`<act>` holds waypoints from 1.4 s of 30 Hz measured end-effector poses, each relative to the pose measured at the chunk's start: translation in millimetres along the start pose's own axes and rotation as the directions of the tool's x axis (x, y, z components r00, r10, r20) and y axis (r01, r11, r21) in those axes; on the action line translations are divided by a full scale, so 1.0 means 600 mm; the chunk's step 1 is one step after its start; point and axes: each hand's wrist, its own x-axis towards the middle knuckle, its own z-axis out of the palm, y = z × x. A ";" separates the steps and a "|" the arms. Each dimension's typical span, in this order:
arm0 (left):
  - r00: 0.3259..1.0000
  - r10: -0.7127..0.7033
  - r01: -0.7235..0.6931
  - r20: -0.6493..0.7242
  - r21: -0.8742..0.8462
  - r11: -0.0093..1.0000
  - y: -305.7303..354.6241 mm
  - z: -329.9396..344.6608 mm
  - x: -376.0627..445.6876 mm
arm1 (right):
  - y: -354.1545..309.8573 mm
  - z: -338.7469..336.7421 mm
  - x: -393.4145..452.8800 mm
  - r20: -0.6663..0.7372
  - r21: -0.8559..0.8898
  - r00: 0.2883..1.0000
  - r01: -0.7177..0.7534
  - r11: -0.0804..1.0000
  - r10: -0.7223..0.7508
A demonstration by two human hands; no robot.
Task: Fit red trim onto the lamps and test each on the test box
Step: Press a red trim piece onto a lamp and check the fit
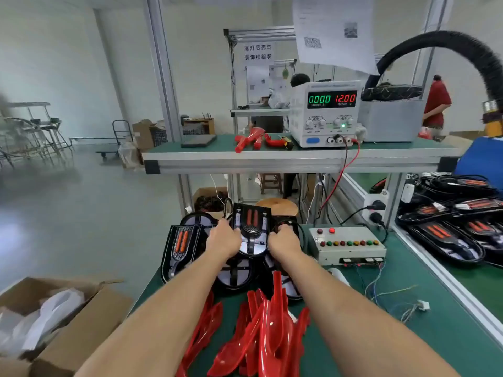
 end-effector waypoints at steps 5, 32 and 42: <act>1.000 -0.024 0.023 -0.017 -0.031 0.999 -0.021 0.024 0.018 | -0.006 0.027 0.014 0.012 -0.054 1.000 -0.022 0.998 0.023; 0.919 0.392 -0.394 -0.037 -0.085 0.915 -0.024 -0.009 -0.201 | 0.001 -0.221 -0.213 -0.143 0.824 0.945 0.278 0.493 -0.295; 0.849 0.513 -0.515 0.123 -0.014 0.857 -0.034 0.060 -0.194 | -0.080 -0.247 -0.243 -0.054 0.907 0.947 0.179 0.382 -0.316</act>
